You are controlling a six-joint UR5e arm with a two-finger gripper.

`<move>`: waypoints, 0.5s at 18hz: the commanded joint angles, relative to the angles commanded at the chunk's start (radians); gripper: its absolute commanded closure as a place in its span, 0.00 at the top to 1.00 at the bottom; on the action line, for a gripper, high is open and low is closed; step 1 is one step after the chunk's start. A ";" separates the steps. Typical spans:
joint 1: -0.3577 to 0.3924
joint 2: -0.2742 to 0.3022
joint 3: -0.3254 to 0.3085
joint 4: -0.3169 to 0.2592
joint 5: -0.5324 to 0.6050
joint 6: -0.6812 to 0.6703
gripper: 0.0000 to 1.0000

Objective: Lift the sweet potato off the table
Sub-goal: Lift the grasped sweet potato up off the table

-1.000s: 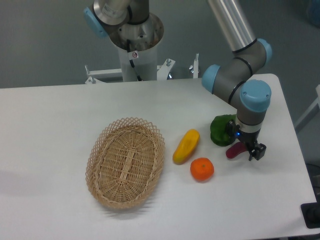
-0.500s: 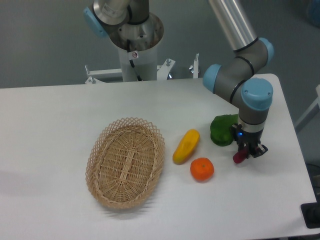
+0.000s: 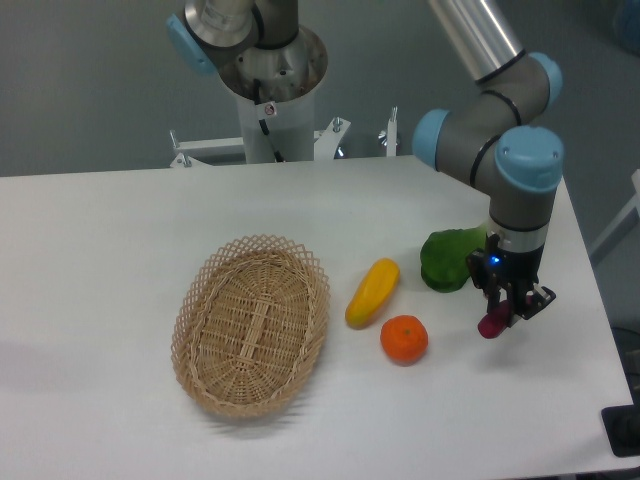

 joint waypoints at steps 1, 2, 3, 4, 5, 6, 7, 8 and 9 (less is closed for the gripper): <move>-0.014 0.017 0.002 0.000 0.000 -0.034 0.25; -0.028 0.032 0.005 0.000 -0.002 -0.061 0.25; -0.041 0.049 0.011 -0.002 -0.011 -0.089 0.25; -0.048 0.064 0.011 -0.002 -0.030 -0.124 0.25; -0.049 0.081 0.011 -0.002 -0.053 -0.163 0.25; -0.051 0.098 0.009 -0.002 -0.072 -0.199 0.25; -0.051 0.115 0.009 -0.002 -0.087 -0.224 0.25; -0.054 0.127 0.009 -0.002 -0.098 -0.239 0.25; -0.061 0.138 0.011 -0.008 -0.103 -0.253 0.25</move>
